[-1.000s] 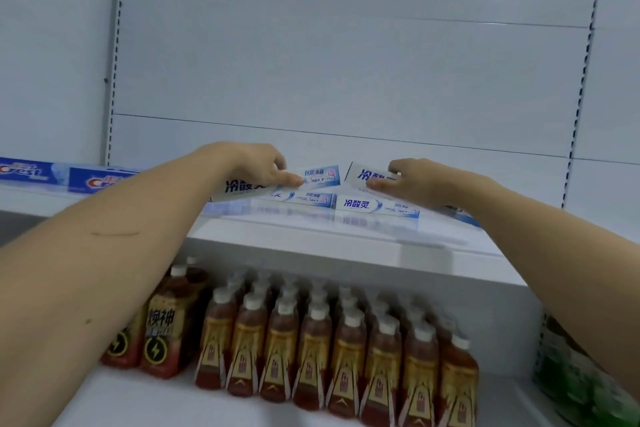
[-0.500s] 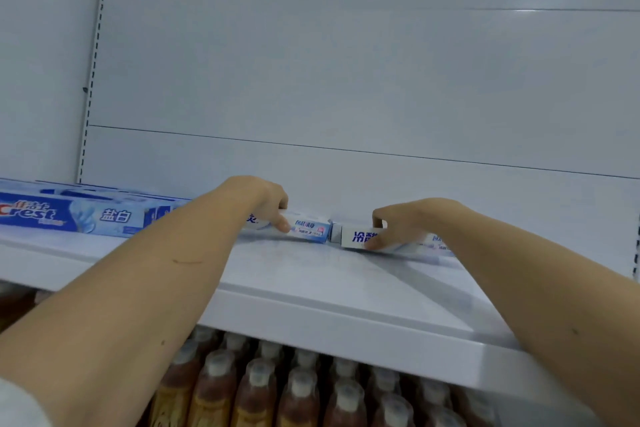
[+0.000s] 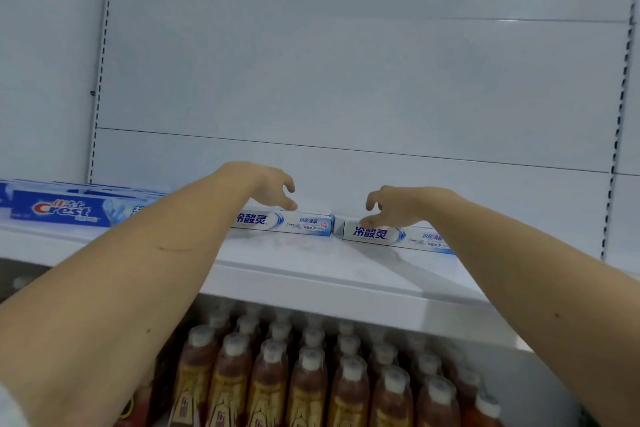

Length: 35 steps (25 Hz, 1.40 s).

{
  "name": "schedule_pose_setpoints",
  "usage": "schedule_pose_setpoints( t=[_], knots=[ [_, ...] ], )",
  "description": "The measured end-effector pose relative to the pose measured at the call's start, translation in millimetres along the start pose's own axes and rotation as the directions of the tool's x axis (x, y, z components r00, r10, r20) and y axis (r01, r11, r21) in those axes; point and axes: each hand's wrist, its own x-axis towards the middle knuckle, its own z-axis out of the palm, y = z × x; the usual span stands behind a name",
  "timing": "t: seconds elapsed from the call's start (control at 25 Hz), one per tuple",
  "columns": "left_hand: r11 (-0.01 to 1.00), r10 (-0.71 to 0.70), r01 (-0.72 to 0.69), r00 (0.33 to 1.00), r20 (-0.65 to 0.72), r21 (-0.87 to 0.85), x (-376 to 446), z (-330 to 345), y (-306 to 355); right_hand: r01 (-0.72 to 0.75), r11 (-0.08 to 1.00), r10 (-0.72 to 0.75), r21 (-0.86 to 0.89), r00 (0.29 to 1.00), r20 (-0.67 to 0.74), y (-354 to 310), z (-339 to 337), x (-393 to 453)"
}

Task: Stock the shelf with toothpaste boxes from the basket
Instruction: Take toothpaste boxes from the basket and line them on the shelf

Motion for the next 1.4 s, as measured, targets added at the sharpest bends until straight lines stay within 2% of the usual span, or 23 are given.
schedule_pose_setpoints(
  t=[0.28, 0.36, 0.44, 0.56, 0.68, 0.8, 0.92, 1.08, 1.2, 1.4],
  knots=[
    [0.976, 0.031, -0.052, 0.995, -0.099, -0.210, -70, -1, -5, 0.011, 0.991, -0.001, 0.136, 0.997, -0.071, -43, -14, -67],
    [0.944, 0.018, -0.063, 0.990, -0.138, -0.325, -88, 1, -7, 0.014, 0.973, 0.013, 0.232, 0.994, -0.112, -52, -14, -83],
    [0.880, 0.003, -0.083, 0.986, -0.169, -0.467, -109, 10, -4, 0.037, 0.910, 0.043, 0.413, 0.982, -0.183, -62, -10, -100],
    [0.722, -0.037, -0.109, 0.980, -0.196, -0.683, -140, 26, 11, 0.163, 0.702, 0.109, 0.693, 0.937, -0.331, -83, -5, -128],
    [0.576, -0.106, -0.159, 0.958, -0.266, -0.802, -169, 38, 30, 0.278, 0.427, 0.193, 0.860, 0.902, -0.387, -99, -4, -160],
    [0.419, -0.174, -0.269, 0.913, -0.368, -0.867, -197, 45, 47, 0.337, 0.157, 0.256, 0.928, 0.894, -0.368, -108, -4, -188],
    [0.317, -0.230, -0.357, 0.870, -0.437, -0.878, -235, 64, 65, 0.357, 0.000, 0.231, 0.934, 0.909, -0.348, -116, 16, -221],
    [0.209, -0.273, -0.291, 0.899, -0.341, -0.934, -297, 119, 94, 0.287, -0.127, 0.139, 0.949, 0.953, -0.270, -124, 76, -275],
    [0.159, -0.337, -0.195, 0.911, -0.239, -0.968, -342, 179, 103, 0.191, -0.154, 0.063, 0.969, 0.981, -0.184, -139, 141, -307],
    [0.113, -0.393, 0.107, 0.918, 0.054, -0.988, -407, 286, 104, -0.030, -0.177, -0.059, 0.984, 0.998, 0.020, -176, 244, -350]
  ],
)
